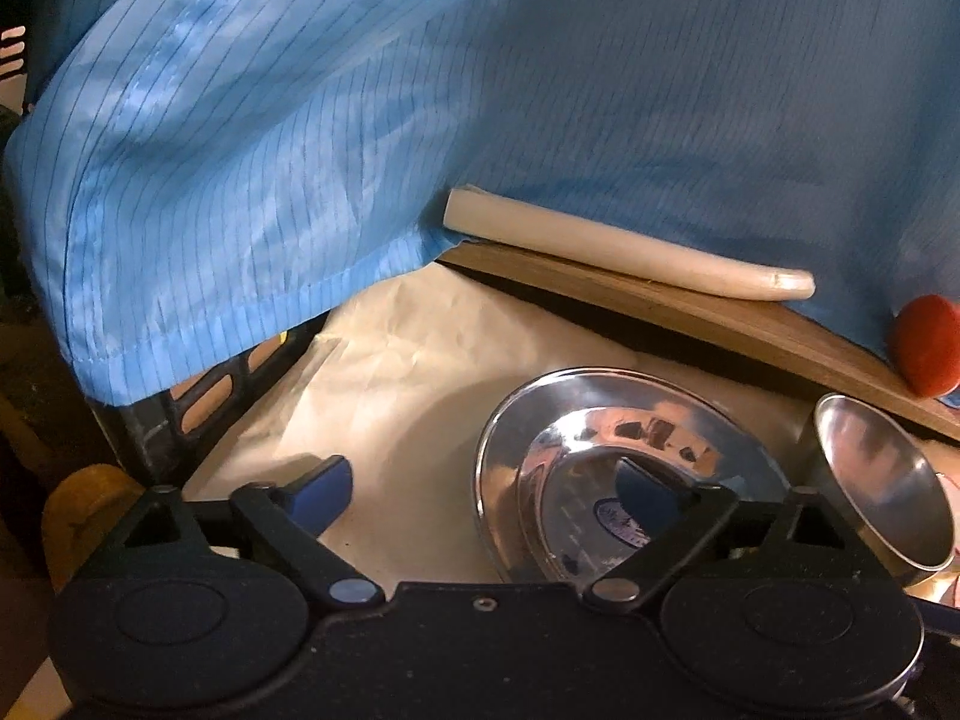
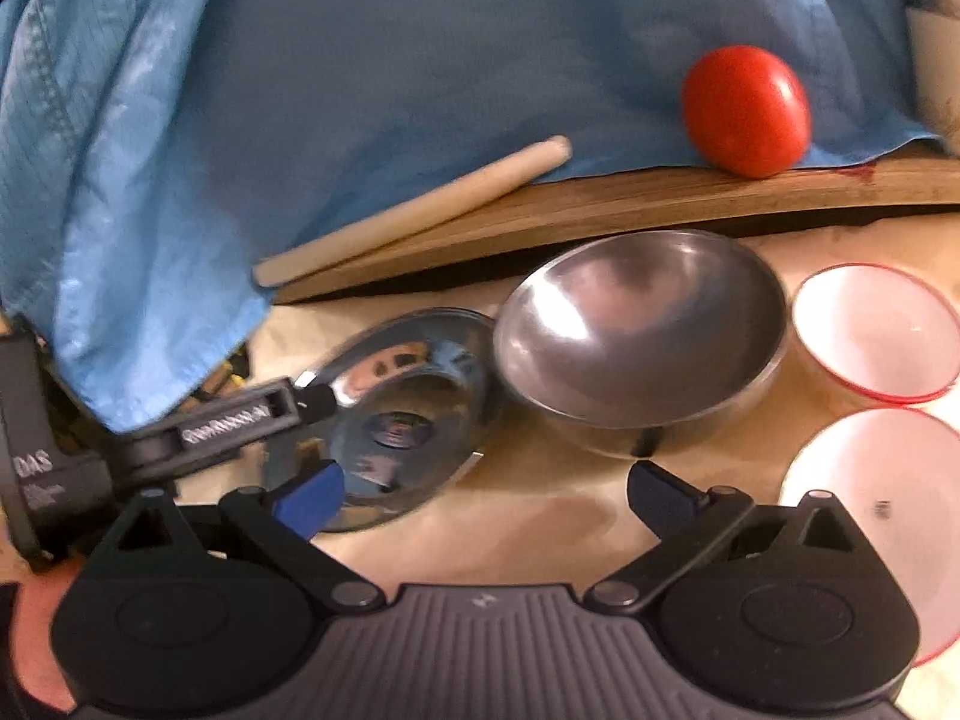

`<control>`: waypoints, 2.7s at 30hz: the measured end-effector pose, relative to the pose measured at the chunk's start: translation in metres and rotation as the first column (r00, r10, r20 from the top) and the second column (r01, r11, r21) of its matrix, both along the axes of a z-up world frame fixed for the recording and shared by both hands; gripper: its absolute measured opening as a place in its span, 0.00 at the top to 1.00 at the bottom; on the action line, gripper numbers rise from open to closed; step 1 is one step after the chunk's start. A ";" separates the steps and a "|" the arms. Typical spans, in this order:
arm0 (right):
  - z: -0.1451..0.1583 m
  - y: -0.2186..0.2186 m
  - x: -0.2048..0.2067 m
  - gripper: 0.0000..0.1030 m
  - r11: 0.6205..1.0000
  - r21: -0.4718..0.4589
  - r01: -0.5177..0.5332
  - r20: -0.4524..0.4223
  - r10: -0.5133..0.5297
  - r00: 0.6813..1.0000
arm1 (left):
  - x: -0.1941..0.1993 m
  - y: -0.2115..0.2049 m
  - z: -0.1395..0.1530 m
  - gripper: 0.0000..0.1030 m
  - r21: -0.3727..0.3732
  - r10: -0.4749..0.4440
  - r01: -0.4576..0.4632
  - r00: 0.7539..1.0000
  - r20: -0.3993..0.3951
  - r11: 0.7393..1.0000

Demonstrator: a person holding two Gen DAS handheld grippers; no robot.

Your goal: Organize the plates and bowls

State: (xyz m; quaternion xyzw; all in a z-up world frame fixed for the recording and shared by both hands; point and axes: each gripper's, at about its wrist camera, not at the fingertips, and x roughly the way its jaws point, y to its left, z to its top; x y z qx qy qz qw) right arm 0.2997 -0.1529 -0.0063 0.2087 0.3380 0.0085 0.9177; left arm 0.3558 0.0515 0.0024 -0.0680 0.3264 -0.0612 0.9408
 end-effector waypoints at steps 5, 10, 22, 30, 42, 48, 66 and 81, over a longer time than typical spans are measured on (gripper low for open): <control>-0.001 0.003 0.004 0.02 1.000 -0.026 0.010 0.000 -0.010 1.000 | -0.001 0.000 0.000 0.30 -0.029 -0.020 0.020 1.000 0.000 0.999; -0.001 0.006 0.005 0.10 0.998 -0.059 0.021 0.005 -0.020 1.000 | -0.001 0.000 0.000 0.50 -0.044 -0.030 0.030 1.000 -0.002 0.999; -0.010 0.011 0.013 0.23 0.999 0.037 -0.017 -0.036 0.018 0.999 | 0.001 0.004 -0.003 0.69 -0.076 -0.038 0.037 0.999 -0.012 0.996; -0.013 0.014 0.024 0.52 1.000 0.002 0.001 -0.038 -0.001 0.999 | 0.002 0.004 -0.004 0.80 -0.071 -0.021 0.020 1.000 -0.015 0.997; -0.012 0.017 0.023 0.73 0.999 -0.046 -0.024 -0.005 0.024 1.000 | -0.010 0.005 0.002 0.82 -0.063 -0.018 0.017 1.000 -0.006 0.998; 0.001 0.021 0.012 0.73 0.998 -0.052 -0.038 0.019 0.039 0.999 | -0.023 0.006 0.010 0.82 -0.052 -0.009 0.010 1.000 0.006 0.999; 0.042 0.005 -0.063 0.73 0.997 -0.064 -0.032 0.112 0.039 0.993 | -0.099 -0.010 0.055 0.82 -0.048 -0.046 0.051 0.995 0.088 0.998; 0.044 -0.033 -0.140 0.73 0.996 -0.082 0.046 0.122 -0.036 0.992 | -0.165 -0.061 0.053 0.83 -0.068 -0.136 0.144 0.985 0.104 0.987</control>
